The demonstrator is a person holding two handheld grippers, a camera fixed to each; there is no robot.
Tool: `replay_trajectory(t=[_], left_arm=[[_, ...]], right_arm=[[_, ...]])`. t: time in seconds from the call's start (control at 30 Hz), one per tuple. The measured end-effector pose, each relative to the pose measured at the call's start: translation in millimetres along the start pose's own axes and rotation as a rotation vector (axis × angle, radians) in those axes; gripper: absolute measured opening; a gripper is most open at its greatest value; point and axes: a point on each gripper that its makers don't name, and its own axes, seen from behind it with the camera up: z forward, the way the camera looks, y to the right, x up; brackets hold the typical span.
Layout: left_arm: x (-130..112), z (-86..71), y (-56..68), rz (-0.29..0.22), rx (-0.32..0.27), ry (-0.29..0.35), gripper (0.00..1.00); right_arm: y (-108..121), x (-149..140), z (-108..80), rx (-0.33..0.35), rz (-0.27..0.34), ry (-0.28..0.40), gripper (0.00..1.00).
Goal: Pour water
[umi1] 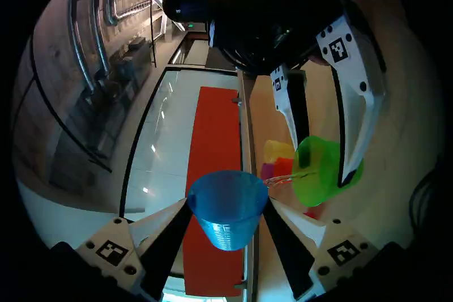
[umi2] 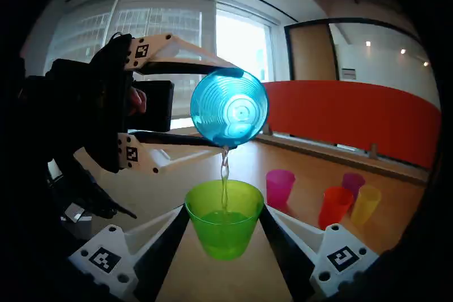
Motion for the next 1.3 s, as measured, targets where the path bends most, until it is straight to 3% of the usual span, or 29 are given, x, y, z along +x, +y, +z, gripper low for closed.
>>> replay_trajectory(t=[0.47, 1.3], left_arm=[[0.3, 0.8, 4.3, 0.051, 0.004, -0.008, 0.86], [6.9, 5.4, 7.6, 0.094, 0.003, -0.003, 0.86]], right_arm=[[1.2, 0.9, -0.2, -0.003, 0.000, 0.002, 0.91], [5.0, 0.0, -2.6, -0.010, 0.006, 0.007, 0.91]])
